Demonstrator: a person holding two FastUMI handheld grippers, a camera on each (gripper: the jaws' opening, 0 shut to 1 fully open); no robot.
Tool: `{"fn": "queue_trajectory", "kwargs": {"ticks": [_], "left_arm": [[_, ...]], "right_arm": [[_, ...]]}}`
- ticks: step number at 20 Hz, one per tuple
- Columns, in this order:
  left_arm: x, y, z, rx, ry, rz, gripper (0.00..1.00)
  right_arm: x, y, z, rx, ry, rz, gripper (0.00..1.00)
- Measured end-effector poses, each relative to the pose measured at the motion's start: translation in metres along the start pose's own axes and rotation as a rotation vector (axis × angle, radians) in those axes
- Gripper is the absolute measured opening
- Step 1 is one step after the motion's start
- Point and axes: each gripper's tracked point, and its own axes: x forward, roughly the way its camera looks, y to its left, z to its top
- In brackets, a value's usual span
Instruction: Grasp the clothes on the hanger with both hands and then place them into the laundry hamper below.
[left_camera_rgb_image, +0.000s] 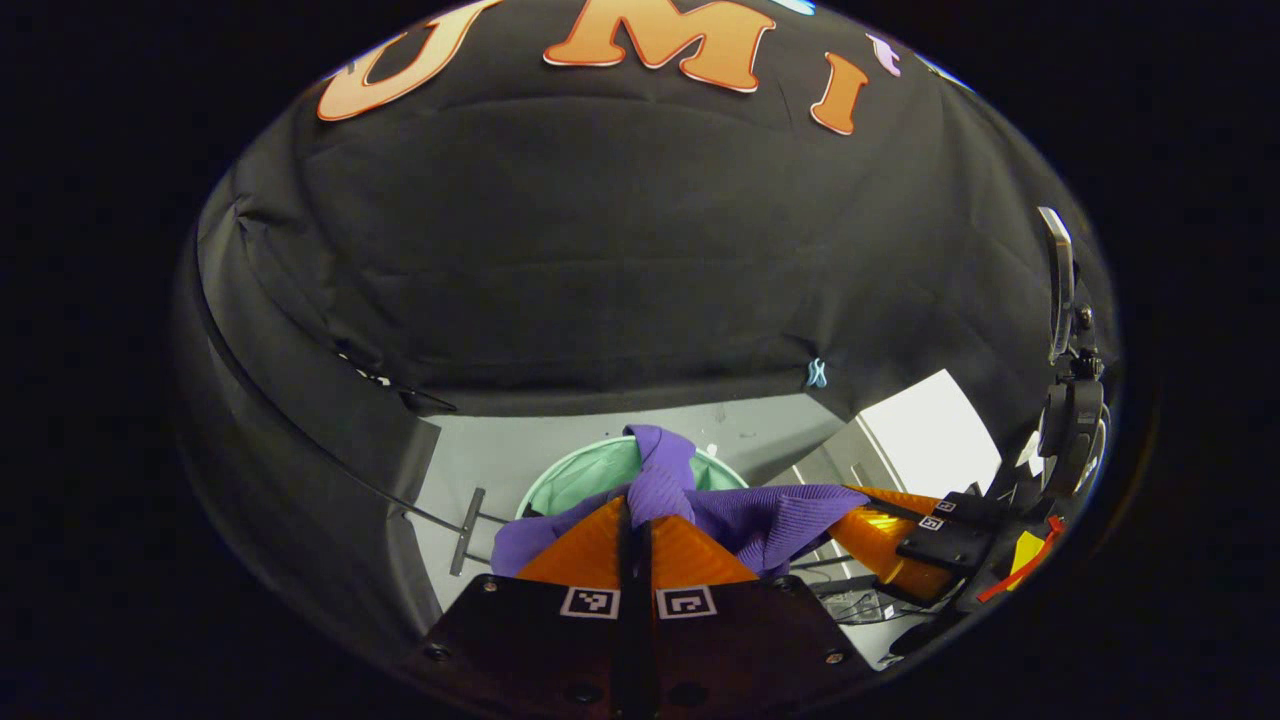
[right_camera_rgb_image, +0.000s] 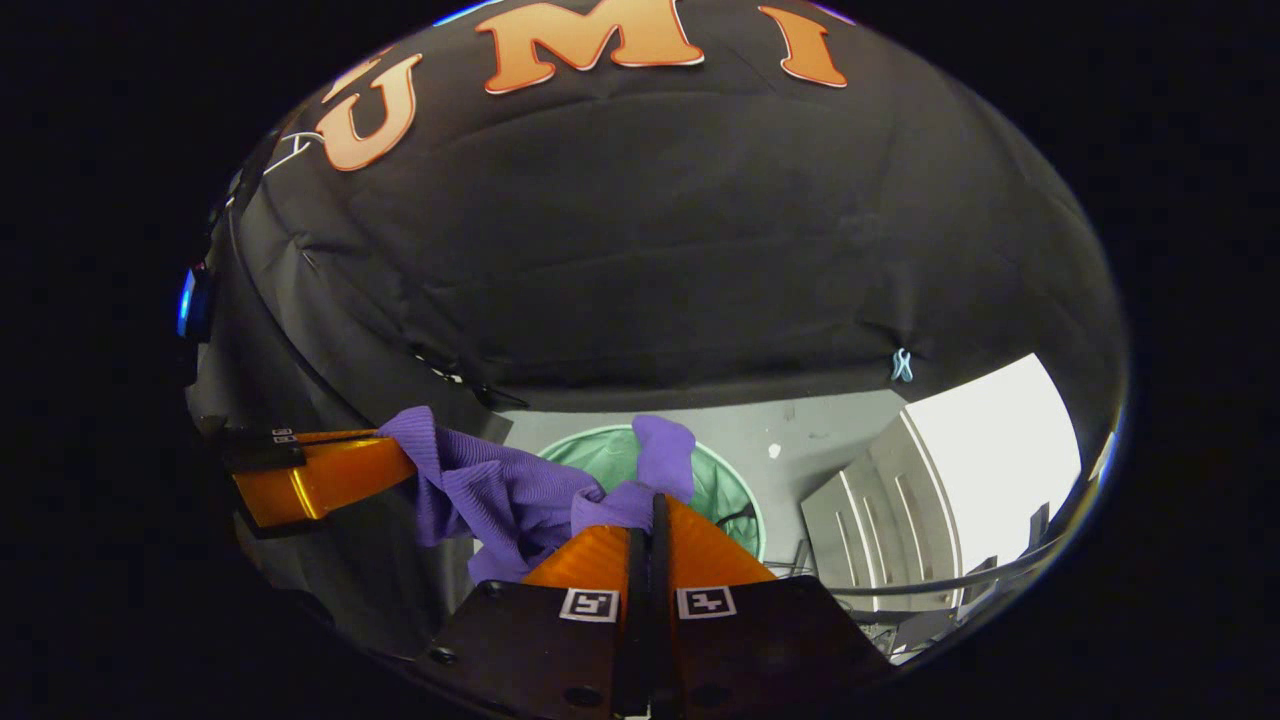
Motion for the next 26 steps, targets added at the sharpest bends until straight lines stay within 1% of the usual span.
{"fn": "queue_trajectory", "kwargs": {"ticks": [3, 4, 5, 6, 7, 8, 9, 11, 12, 13, 14, 15, 16, 17, 18, 19, 20, 21, 22, 23, 24, 25, 26], "left_arm": [[0.011, 0.004, -0.020, 0.007, 0.056, 0.002, 0.02], [0.014, 0.004, -0.025, 0.014, 0.072, 0.009, 0.03], [0.014, 0.006, -0.028, 0.019, 0.088, 0.019, 0.06], [0.015, 0.006, -0.033, 0.026, 0.102, 0.032, 0.08], [0.016, 0.006, -0.034, 0.028, 0.111, 0.039, 0.16], [0.014, 0.004, -0.036, 0.025, 0.121, 0.035, 0.23], [0.014, 0.004, -0.037, 0.021, 0.126, 0.035, 0.36], [0.014, 0.003, -0.037, 0.011, 0.129, 0.035, 0.63], [0.013, 0.004, -0.038, 0.008, 0.130, 0.040, 0.66], [0.012, 0.006, -0.039, 0.005, 0.130, 0.047, 0.71], [0.012, 0.007, -0.041, 0.002, 0.129, 0.053, 0.72], [0.011, 0.007, -0.041, -0.002, 0.128, 0.055, 0.75], [0.010, 0.008, -0.041, -0.002, 0.128, 0.057, 0.78], [0.009, 0.009, -0.040, -0.002, 0.126, 0.062, 0.84], [0.006, 0.010, -0.041, -0.003, 0.122, 0.068, 0.89], [0.005, 0.011, -0.041, -0.006, 0.118, 0.077, 0.96], [0.002, 0.011, -0.040, -0.010, 0.113, 0.082, 0.96], [0.000, 0.011, -0.040, -0.013, 0.107, 0.083, 1.00], [-0.002, 0.012, -0.038, -0.016, 0.103, 0.089, 0.98], [-0.003, 0.013, -0.036, -0.019, 0.097, 0.093, 0.98], [-0.007, 0.013, -0.035, -0.023, 0.089, 0.096, 0.98], [-0.010, 0.014, -0.033, -0.026, 0.079, 0.098, 0.98], [-0.014, 0.016, -0.029, -0.026, 0.068, 0.102, 0.98]], "right_arm": [[0.015, -0.007, -0.008, 0.020, 0.025, -0.038, 0.08], [0.017, -0.011, -0.010, 0.023, 0.032, -0.051, 0.02], [0.018, -0.013, -0.012, 0.029, 0.041, -0.057, 0.09], [0.020, -0.016, -0.015, 0.038, 0.048, -0.063, 0.09], [0.021, -0.018, -0.019, 0.048, 0.063, -0.064, 0.09], [0.023, -0.021, -0.023, 0.054, 0.071, -0.067, 0.02], [0.025, -0.023, -0.023, 0.060, 0.069, -0.069, 0.17], [0.025, -0.026, -0.026, 0.057, 0.077, -0.070, 0.17], [0.027, -0.025, -0.027, 0.050, 0.074, -0.075, 0.26], [0.025, -0.024, -0.026, 0.043, 0.072, -0.074, 0.21], [0.025, -0.025, -0.024, 0.036, 0.066, -0.075, 0.32], [0.023, -0.022, -0.026, 0.038, 0.074, -0.064, 0.33], [0.023, -0.022, -0.025, 0.031, 0.069, -0.068, 0.46], [0.020, -0.021, -0.025, 0.020, 0.064, -0.068, 0.51], [0.019, -0.023, -0.024, 0.005, 0.056, -0.073, 0.52], [0.016, -0.020, -0.024, -0.001, 0.059, -0.063, 0.41], [0.014, -0.021, -0.027, -0.007, 0.057, -0.064, 0.57], [0.013, -0.021, -0.026, -0.013, 0.053, -0.062, 0.60], [0.011, -0.021, -0.025, -0.016, 0.047, -0.063, 0.75], [0.009, -0.019, -0.024, -0.016, 0.044, -0.061, 0.80], [0.005, -0.020, -0.023, -0.016, 0.038, -0.058, 0.87], [0.003, -0.018, -0.021, -0.018, 0.031, -0.055, 0.90], [0.001, -0.017, -0.019, -0.021, 0.020, -0.053, 0.89]]}}
